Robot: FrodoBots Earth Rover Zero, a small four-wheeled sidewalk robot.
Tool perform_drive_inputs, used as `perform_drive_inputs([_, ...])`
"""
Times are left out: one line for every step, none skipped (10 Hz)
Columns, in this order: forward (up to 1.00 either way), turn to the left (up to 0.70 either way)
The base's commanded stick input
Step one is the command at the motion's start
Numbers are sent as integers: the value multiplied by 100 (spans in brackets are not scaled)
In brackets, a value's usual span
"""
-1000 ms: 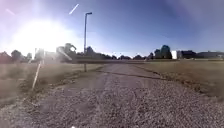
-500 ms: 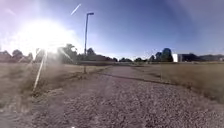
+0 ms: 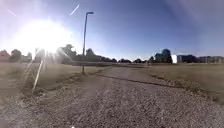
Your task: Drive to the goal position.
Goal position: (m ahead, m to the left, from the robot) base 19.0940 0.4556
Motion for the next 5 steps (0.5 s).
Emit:
perform_drive_inputs([50,0])
perform_drive_inputs([50,0])
perform_drive_inputs([50,0])
perform_drive_inputs([50,0])
perform_drive_inputs([50,0])
